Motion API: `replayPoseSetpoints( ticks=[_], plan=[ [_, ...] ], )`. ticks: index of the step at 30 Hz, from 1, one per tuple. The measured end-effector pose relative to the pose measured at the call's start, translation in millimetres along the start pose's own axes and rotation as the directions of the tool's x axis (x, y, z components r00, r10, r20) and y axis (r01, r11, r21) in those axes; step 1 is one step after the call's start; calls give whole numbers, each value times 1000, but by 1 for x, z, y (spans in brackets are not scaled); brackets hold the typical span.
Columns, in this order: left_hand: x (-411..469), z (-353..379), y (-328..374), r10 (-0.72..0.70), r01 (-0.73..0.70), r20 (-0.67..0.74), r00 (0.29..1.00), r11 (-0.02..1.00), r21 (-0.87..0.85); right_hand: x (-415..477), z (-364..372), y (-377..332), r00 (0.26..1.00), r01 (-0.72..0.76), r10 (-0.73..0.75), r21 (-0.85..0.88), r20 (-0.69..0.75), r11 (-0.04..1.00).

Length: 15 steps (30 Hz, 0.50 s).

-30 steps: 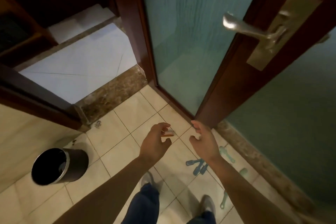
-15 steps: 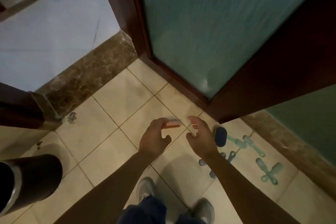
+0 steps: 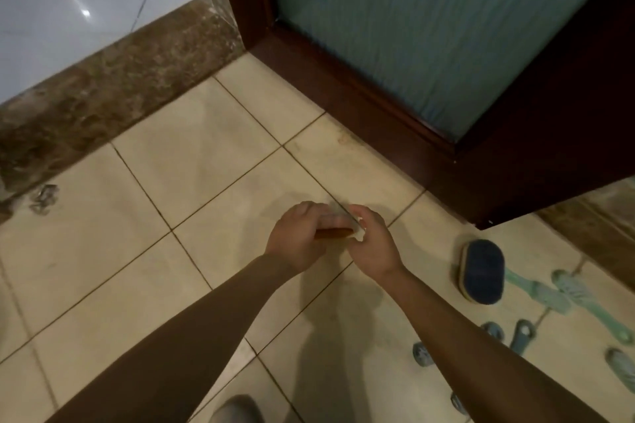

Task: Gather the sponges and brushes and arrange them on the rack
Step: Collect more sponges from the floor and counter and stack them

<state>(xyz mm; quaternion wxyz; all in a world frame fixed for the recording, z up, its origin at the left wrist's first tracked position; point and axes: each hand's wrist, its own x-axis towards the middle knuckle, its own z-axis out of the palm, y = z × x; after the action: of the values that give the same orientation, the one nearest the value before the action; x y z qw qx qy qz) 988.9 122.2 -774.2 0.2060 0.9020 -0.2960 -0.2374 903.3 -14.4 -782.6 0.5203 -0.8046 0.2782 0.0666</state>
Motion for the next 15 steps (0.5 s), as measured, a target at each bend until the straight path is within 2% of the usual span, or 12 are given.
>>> replayPoseSetpoints(
  ticks=[4,7,9,12,15],
  plan=[
    [11,18,-15,4,-5,4,1000,995,105,15,13,21,1000,-2,1,30,30,1000],
    [11,29,-18,5,-3,-17,1000,994,109,17,19,33,998,-33,29,76,48,997],
    [9,36,-16,-6,9,-46,999,999,54,15,19,37,999,-22,18,108,39,994],
    [10,46,-5,-2,-1,-65,998,998,-55,12,10,47,999,4,5,162,-51,987],
    [13,54,20,7,-17,-56,998,985,-174,0,-8,58,970,49,13,247,-241,968]
  ],
)
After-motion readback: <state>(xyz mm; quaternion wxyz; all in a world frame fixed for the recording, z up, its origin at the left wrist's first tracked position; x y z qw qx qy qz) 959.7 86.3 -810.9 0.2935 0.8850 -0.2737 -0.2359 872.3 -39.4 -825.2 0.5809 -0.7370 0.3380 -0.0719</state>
